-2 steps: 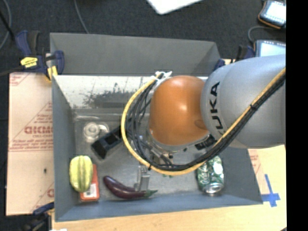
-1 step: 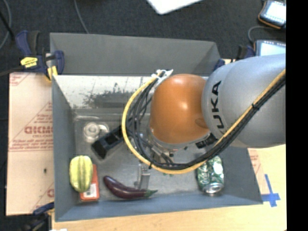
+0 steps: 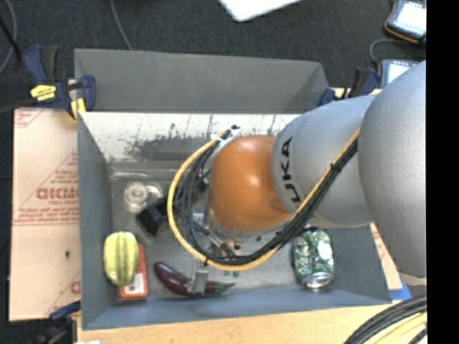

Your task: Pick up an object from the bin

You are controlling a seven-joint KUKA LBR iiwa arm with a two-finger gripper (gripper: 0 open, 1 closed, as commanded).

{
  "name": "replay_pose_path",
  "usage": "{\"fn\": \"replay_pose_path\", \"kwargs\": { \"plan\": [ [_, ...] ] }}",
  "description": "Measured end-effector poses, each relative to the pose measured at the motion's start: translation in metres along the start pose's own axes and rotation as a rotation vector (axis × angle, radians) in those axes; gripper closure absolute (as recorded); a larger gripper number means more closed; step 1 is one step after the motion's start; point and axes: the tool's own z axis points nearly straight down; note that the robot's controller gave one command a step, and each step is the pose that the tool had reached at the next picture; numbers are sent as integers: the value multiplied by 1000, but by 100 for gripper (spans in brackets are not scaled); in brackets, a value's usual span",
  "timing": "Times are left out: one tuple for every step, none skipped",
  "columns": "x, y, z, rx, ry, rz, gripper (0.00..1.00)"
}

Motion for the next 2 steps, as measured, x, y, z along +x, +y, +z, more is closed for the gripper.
{"fn": "replay_pose_path", "kwargs": {
  "plan": [
    [2,0,54,2,6,9,0],
    [4,13,20,1,3,38,0]
  ]
}}
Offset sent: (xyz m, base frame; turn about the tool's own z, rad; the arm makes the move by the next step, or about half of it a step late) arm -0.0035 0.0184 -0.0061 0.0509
